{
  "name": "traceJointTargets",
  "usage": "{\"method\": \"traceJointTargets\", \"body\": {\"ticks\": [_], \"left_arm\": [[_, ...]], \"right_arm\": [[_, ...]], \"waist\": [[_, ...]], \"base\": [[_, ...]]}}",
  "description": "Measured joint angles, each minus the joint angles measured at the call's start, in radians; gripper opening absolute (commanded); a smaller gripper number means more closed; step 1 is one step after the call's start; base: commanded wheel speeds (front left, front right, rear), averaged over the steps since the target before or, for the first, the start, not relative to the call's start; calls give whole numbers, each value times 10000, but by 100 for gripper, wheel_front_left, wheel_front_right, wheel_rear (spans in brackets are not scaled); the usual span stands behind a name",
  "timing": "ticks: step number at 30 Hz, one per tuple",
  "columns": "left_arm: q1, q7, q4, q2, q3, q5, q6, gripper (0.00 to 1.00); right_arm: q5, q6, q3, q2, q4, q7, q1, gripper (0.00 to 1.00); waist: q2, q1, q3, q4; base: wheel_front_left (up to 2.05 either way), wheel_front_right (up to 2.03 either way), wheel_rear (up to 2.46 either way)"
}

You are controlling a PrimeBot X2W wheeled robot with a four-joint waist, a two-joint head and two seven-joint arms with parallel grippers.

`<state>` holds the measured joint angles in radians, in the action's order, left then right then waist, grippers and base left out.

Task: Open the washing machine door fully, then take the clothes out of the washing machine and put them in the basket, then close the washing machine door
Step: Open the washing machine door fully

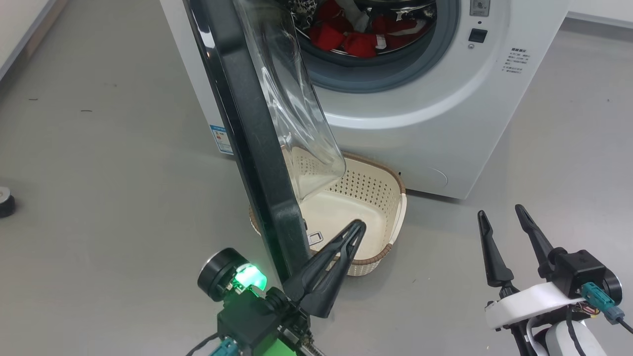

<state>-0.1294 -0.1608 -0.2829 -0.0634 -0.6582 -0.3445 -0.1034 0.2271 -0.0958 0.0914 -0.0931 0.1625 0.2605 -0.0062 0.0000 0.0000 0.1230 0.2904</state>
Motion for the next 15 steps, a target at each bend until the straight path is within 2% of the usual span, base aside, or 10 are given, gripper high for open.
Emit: {"method": "traceJointTargets", "body": {"ticks": [8,15], "left_arm": [[304,499,738,-240,-119,-29,0,0],[439,644,1250,-274,186,-15,113,0]], "right_arm": [[-54,-75,-52,19,4,0,1,100],[-94,-86,-142,56,6,0,1,100]], "waist": [[0,0,72,-41],[0,0,124,-43]], "base": [[0,0,0],[0,0,0]]}}
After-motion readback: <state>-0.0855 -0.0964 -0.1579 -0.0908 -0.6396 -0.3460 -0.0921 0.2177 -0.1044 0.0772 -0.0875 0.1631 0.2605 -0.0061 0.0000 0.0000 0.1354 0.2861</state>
